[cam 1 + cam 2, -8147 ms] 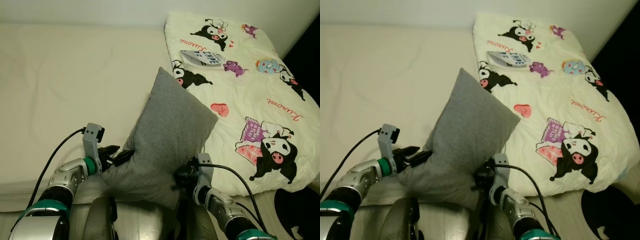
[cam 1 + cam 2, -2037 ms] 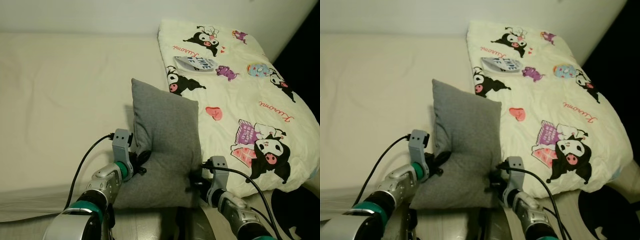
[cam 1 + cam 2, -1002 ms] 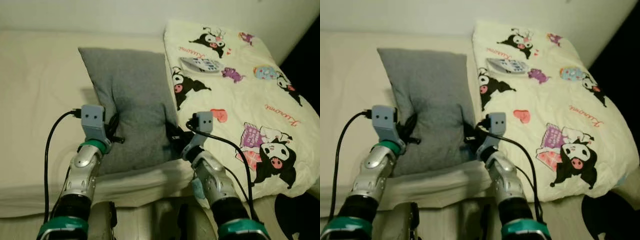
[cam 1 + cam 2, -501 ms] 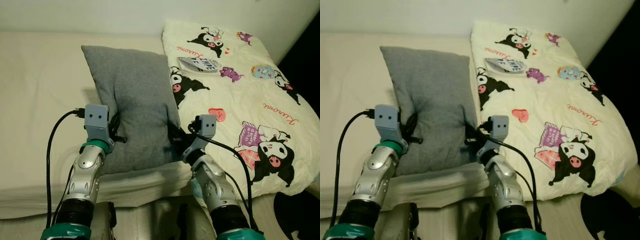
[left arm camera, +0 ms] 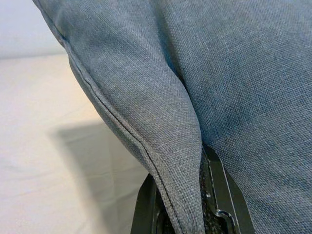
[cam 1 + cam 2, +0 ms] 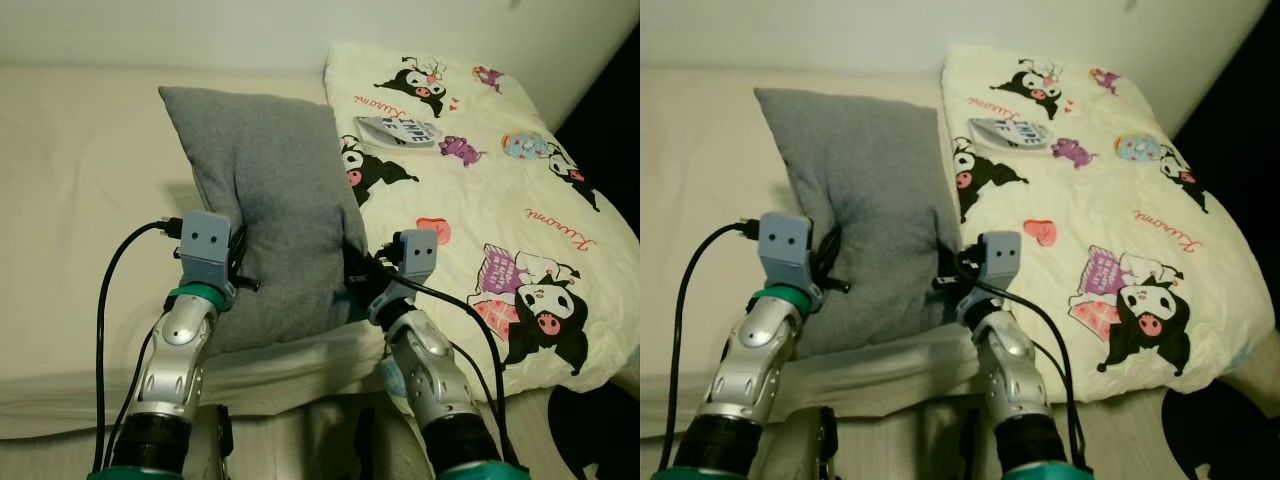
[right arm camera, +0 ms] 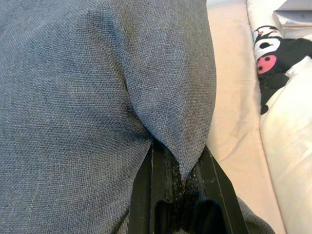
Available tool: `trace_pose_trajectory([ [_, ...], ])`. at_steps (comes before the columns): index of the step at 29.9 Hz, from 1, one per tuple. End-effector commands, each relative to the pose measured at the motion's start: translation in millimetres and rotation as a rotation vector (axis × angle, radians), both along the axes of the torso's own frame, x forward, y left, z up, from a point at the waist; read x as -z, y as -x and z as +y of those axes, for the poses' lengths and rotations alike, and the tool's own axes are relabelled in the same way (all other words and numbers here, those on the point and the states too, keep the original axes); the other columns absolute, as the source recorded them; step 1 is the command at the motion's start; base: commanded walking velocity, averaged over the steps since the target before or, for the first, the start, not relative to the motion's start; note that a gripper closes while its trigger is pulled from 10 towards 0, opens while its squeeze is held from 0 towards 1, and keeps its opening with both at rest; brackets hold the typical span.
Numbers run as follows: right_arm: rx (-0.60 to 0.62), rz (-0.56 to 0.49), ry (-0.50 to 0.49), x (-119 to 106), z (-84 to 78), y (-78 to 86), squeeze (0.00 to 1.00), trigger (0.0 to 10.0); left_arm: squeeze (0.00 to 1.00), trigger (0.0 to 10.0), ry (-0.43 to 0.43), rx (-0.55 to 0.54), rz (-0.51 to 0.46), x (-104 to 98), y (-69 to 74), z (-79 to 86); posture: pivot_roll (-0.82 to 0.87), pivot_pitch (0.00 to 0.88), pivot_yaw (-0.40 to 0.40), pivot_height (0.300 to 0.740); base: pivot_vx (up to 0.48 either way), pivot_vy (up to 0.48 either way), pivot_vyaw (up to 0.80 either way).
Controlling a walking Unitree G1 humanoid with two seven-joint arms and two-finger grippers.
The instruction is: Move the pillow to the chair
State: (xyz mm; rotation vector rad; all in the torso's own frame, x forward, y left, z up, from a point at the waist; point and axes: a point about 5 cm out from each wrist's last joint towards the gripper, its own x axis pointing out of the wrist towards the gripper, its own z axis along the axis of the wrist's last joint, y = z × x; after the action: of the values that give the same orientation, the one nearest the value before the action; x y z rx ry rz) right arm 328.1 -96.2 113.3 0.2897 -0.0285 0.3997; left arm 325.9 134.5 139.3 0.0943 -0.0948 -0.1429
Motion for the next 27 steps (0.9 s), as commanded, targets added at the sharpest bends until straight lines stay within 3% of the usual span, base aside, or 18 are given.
trace_pose_trajectory([
  [1,-0.004,-0.048,0.005,-10.1,1.8,-0.3,0.00,10.0,0.00,10.0,-0.011,0.019,-0.012,-2.7,2.0,-6.3,0.10,0.000,-0.037,0.635,0.000,0.000,0.00],
  [27,0.020,-0.008,0.005,2.3,-1.1,2.5,0.00,10.0,0.00,10.0,-0.039,0.033,-0.003,-8.6,5.1,-7.8,0.12,0.000,-0.014,0.710,0.000,0.000,0.00],
])
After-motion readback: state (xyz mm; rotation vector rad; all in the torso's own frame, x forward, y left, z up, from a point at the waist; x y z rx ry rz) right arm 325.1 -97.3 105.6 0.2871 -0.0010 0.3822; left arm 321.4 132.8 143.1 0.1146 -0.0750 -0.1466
